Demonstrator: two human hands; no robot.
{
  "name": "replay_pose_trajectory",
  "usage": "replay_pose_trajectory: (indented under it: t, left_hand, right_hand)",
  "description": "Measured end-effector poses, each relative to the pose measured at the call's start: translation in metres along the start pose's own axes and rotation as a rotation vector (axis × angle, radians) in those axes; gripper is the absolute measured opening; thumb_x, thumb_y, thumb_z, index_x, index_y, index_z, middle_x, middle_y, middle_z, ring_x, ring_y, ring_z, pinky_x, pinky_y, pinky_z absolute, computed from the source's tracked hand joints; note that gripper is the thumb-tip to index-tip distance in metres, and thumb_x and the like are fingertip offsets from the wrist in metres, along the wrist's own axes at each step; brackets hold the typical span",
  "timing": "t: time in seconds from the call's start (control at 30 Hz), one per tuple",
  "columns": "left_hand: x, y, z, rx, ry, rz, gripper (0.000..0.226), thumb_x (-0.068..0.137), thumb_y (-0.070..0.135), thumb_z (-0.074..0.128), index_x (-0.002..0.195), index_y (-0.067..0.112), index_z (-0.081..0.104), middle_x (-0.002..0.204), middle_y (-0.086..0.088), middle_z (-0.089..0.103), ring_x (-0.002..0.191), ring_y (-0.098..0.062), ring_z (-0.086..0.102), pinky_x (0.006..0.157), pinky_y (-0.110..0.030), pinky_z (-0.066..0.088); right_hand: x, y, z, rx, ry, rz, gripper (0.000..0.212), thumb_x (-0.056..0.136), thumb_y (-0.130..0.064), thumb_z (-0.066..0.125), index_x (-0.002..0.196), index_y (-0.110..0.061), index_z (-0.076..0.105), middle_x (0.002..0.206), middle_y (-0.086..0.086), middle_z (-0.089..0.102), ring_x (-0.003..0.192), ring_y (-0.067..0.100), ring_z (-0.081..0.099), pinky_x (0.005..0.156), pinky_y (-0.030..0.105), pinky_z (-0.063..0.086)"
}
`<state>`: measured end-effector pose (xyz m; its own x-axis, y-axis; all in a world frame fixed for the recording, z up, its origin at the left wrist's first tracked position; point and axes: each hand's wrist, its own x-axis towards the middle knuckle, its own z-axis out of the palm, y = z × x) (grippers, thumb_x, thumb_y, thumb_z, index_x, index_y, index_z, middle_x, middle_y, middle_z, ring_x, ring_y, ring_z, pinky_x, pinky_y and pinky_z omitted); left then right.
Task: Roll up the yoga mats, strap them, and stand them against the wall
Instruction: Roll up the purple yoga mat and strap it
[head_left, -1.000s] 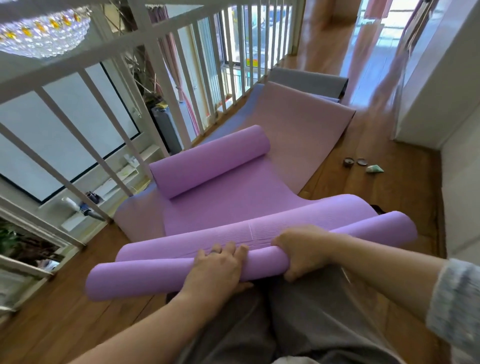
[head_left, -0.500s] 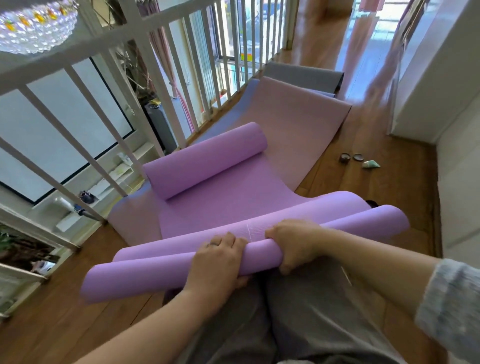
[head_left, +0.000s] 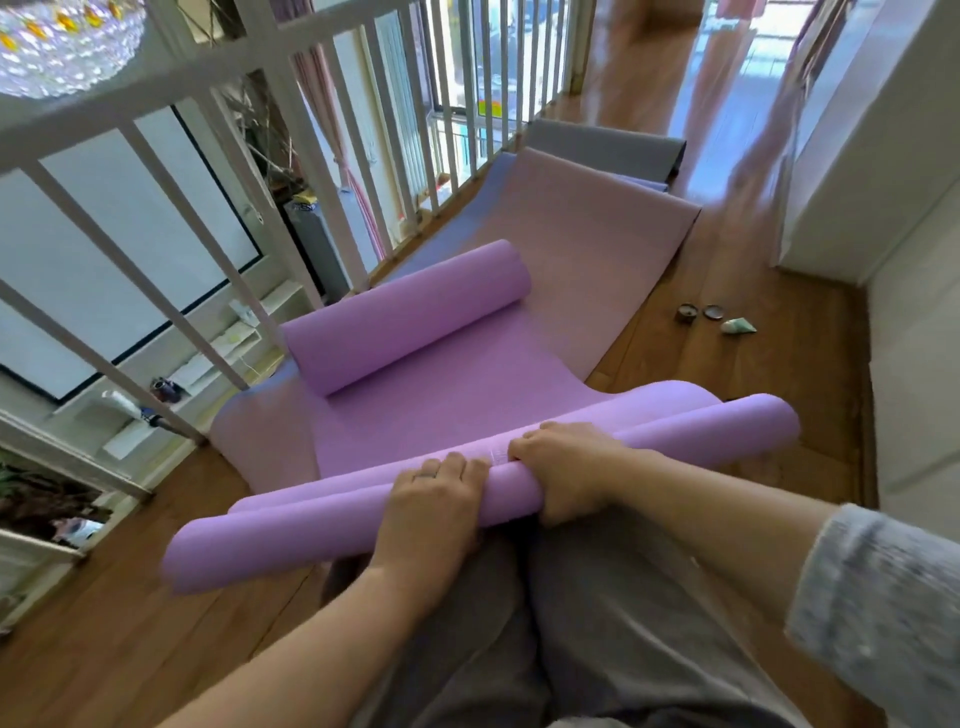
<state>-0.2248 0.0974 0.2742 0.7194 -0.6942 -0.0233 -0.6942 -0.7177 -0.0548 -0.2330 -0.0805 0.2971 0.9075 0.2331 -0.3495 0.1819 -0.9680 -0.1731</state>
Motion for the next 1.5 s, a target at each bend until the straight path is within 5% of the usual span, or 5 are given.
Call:
replay_pose_trajectory:
  t: [0.3, 0.73, 1.03, 1.33, 1.5]
  left_hand:
    - [0.029, -0.019, -0.013, -0.129, -0.321, -0.076, 0.056, 0.079, 0.034, 0.064, 0.131, 0.026, 0.043, 0.124, -0.001, 0.054, 0.114, -0.024, 0.054, 0.086, -0.035, 0.044]
    - [0.01, -0.028, -0.089, 0.007, 0.227, 0.037, 0.051, 0.057, 0.026, 0.082, 0.102, 0.016, 0.061, 0.086, -0.004, 0.065, 0.075, -0.027, 0.063, 0.062, -0.038, 0.05]
    - [-0.046, 0.026, -0.035, 0.011, -0.258, 0.034, 0.05, 0.083, 0.025, 0.063, 0.127, 0.016, 0.041, 0.132, -0.006, 0.041, 0.12, -0.026, 0.044, 0.094, -0.035, 0.038]
    - [-0.025, 0.012, -0.033, -0.144, -0.467, 0.07, 0.054, 0.074, 0.036, 0.07, 0.117, 0.016, 0.045, 0.12, -0.007, 0.046, 0.112, -0.028, 0.047, 0.094, -0.039, 0.042]
    - [-0.024, 0.015, -0.033, -0.118, -0.35, 0.036, 0.057, 0.079, 0.038, 0.064, 0.128, 0.02, 0.041, 0.126, -0.003, 0.044, 0.117, -0.025, 0.044, 0.097, -0.036, 0.039]
  right_hand:
    - [-0.004, 0.001, 0.026, -0.185, 0.349, -0.001, 0.036, 0.066, -0.033, 0.071, 0.095, -0.017, 0.058, 0.091, 0.002, 0.067, 0.081, 0.026, 0.066, 0.066, 0.032, 0.044]
    - [-0.042, -0.028, -0.091, -0.288, 0.345, -0.069, 0.03, 0.077, -0.042, 0.065, 0.095, -0.022, 0.051, 0.085, -0.002, 0.06, 0.069, 0.017, 0.049, 0.063, 0.028, 0.035]
    - [-0.073, -0.042, 0.007, -0.079, -0.021, -0.051, 0.04, 0.074, -0.038, 0.069, 0.107, -0.018, 0.056, 0.108, 0.003, 0.065, 0.096, 0.026, 0.063, 0.074, 0.032, 0.048]
    - [-0.084, -0.032, 0.034, -0.299, 0.24, -0.099, 0.073, 0.042, -0.052, 0.079, 0.103, -0.017, 0.059, 0.093, 0.004, 0.059, 0.08, 0.024, 0.057, 0.062, 0.036, 0.048]
    - [-0.058, -0.025, 0.013, -0.059, 0.022, -0.062, 0.055, 0.072, -0.036, 0.072, 0.118, -0.02, 0.047, 0.113, 0.003, 0.056, 0.105, 0.024, 0.051, 0.082, 0.034, 0.043]
